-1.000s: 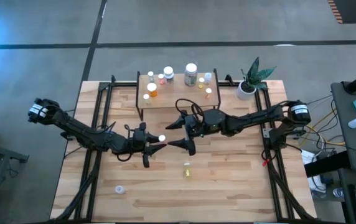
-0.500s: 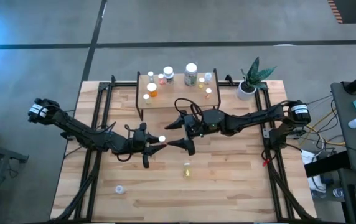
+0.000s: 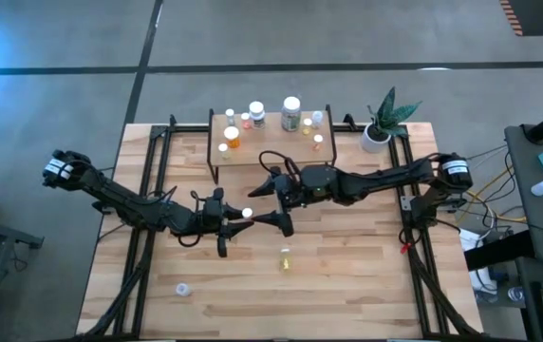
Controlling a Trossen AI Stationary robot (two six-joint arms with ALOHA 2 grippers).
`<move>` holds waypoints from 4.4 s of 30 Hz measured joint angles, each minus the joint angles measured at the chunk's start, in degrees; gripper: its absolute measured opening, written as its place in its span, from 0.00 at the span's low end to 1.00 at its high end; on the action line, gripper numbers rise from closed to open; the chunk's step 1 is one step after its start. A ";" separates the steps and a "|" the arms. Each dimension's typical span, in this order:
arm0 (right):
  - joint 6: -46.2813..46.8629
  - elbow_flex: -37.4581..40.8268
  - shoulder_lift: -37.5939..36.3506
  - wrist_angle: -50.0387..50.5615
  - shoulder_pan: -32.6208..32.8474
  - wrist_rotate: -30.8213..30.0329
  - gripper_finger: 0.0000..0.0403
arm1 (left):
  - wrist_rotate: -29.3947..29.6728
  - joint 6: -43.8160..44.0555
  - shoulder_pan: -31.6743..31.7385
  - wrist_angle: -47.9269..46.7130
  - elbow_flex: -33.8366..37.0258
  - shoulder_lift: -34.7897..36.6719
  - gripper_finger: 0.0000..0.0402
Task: Pick and place medicine bottles onto shelf by color
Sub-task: Put the pink medicine bottle on the shelf
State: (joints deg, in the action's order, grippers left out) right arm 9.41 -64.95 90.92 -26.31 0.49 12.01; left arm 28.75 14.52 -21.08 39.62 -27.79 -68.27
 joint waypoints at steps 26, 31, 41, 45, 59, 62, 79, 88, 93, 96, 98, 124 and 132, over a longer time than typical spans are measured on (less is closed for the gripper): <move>3.48 -6.59 8.22 0.10 0.00 2.24 0.83 | -0.67 0.05 0.00 -0.09 0.00 -0.31 0.22; 3.54 -7.15 8.11 0.06 0.02 3.30 0.81 | -0.79 0.07 0.02 -0.11 0.02 -0.31 0.22; 3.49 -7.08 7.99 0.73 0.02 3.45 0.81 | -1.11 0.05 0.00 -0.10 0.02 -0.31 0.22; 3.49 -7.06 7.99 0.73 0.02 3.45 0.81 | -1.11 0.06 0.00 -0.11 0.02 -0.31 0.22; 2.56 -7.04 7.99 0.73 0.55 3.47 0.66 | -1.14 0.04 0.00 -0.11 0.02 -0.31 0.22; 2.46 -7.02 7.93 0.74 0.63 3.46 0.59 | -1.14 0.04 0.00 -0.11 0.02 -0.31 0.22; 1.98 -6.99 7.10 2.79 0.64 3.67 0.40 | -1.31 0.09 0.02 -0.24 0.02 -0.31 0.22; 1.66 -6.99 7.03 2.95 0.66 3.67 0.33 | -1.31 0.09 0.02 -0.11 -0.07 -0.31 0.22; 1.25 -6.99 7.03 2.94 0.70 3.80 0.27 | -1.33 0.09 0.02 -0.07 -0.07 -0.31 0.22; 1.09 -6.99 7.03 2.95 0.70 3.76 0.25 | -1.36 0.16 0.02 0.00 -0.05 -0.31 0.22; 1.05 -6.99 7.03 2.95 0.70 3.71 0.25 | -1.36 0.36 0.02 0.00 -0.07 -0.31 0.22; -1.30 -6.99 6.90 3.54 -0.52 2.28 0.27 | 3.56 3.15 0.00 -20.74 0.00 13.19 0.48; -3.53 -6.99 5.10 3.38 -4.67 1.42 0.27 | 4.74 3.63 0.00 -30.28 0.07 19.21 0.48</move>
State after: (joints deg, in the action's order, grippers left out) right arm 5.88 -71.94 96.02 -22.93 -4.17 13.43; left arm 33.50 18.15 -21.08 9.33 -27.73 -49.06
